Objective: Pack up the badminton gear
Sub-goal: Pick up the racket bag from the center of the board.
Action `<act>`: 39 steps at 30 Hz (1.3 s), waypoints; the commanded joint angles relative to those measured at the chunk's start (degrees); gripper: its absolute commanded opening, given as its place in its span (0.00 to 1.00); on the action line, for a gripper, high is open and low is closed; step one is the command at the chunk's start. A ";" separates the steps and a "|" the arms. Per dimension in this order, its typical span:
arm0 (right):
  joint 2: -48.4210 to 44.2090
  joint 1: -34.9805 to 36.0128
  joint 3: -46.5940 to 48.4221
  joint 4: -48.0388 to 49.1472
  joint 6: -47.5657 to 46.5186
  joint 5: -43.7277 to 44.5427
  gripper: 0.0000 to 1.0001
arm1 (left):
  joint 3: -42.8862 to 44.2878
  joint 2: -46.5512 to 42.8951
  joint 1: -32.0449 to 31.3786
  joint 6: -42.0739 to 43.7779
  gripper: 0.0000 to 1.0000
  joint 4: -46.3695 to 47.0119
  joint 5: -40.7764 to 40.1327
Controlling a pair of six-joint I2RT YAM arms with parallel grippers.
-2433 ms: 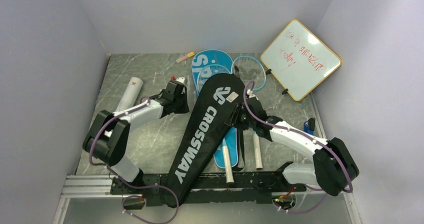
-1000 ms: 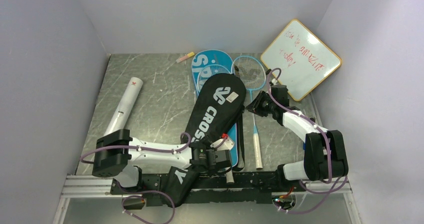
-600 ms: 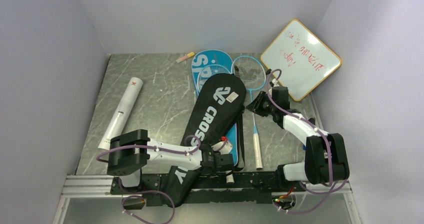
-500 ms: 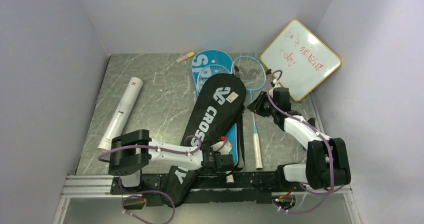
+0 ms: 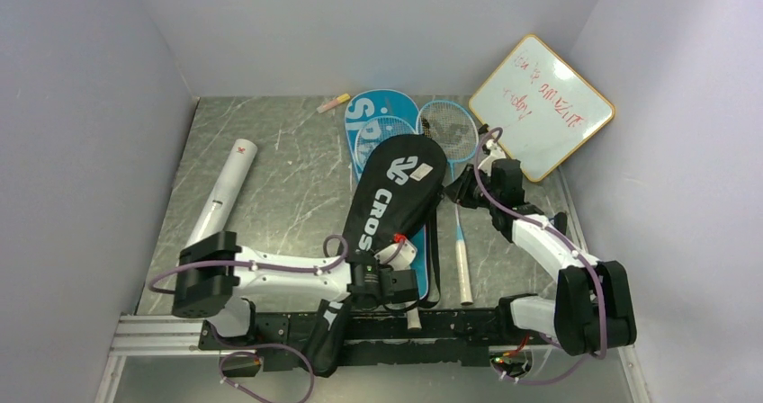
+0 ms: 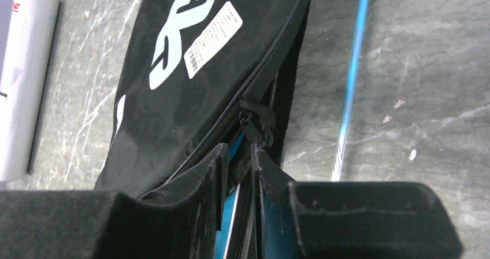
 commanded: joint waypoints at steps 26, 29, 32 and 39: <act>-4.78 5.79 3.28 -2.82 -6.41 5.26 0.29 | -1.96 -12.14 -0.05 2.14 0.05 2.74 2.11; -6.83 6.89 2.13 -4.07 -6.97 7.24 0.29 | -1.80 -12.46 0.42 2.64 0.05 3.00 2.39; -7.94 8.55 1.37 -4.85 -7.67 10.47 0.29 | -1.68 -12.80 0.72 2.90 0.05 2.90 2.40; -8.44 13.56 3.18 -7.44 -8.84 21.21 0.29 | -1.19 -13.83 1.27 3.37 0.05 1.57 2.04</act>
